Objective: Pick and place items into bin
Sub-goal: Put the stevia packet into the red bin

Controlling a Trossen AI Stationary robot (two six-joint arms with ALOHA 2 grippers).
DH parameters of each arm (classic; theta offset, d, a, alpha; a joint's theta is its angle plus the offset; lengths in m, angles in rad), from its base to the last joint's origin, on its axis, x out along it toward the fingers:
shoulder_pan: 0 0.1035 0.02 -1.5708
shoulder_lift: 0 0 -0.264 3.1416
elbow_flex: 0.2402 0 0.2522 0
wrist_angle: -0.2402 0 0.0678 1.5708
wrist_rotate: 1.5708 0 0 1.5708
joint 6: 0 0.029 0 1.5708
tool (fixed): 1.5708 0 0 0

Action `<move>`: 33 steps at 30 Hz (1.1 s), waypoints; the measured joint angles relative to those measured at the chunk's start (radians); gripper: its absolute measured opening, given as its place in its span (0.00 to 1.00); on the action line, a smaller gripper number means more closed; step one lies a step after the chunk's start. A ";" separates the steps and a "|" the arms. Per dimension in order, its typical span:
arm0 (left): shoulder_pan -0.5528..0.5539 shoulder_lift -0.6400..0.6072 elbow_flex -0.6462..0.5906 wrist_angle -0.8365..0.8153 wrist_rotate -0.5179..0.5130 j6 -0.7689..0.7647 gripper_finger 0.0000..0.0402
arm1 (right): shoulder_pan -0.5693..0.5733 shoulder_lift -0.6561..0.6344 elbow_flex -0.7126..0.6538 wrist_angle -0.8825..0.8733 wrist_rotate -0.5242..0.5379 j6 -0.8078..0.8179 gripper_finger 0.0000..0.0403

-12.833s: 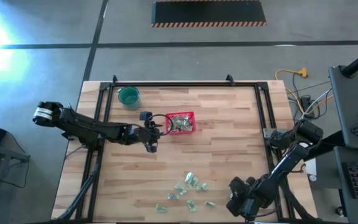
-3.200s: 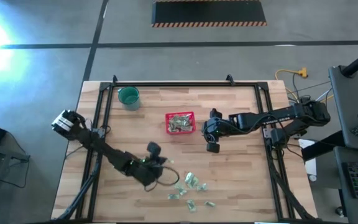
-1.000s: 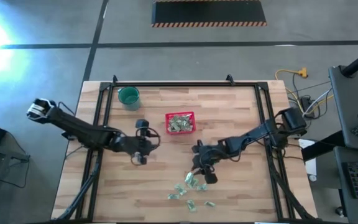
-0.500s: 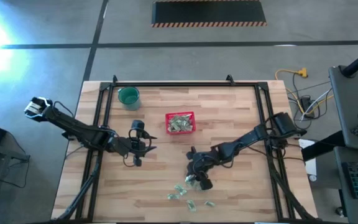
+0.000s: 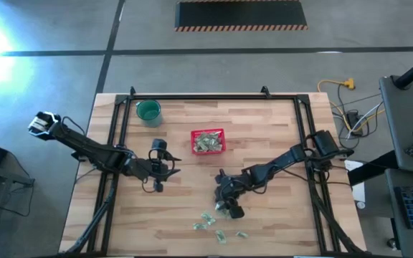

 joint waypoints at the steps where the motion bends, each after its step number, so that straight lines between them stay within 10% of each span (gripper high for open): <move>1: 0.000 0.000 0.000 0.000 0.000 0.000 0.41 | 0.000 0.000 0.000 -0.004 0.000 0.006 0.40; 33: 0.000 0.000 0.000 0.000 -0.003 0.002 0.41 | -0.001 -0.005 0.105 -0.147 0.013 -0.157 0.02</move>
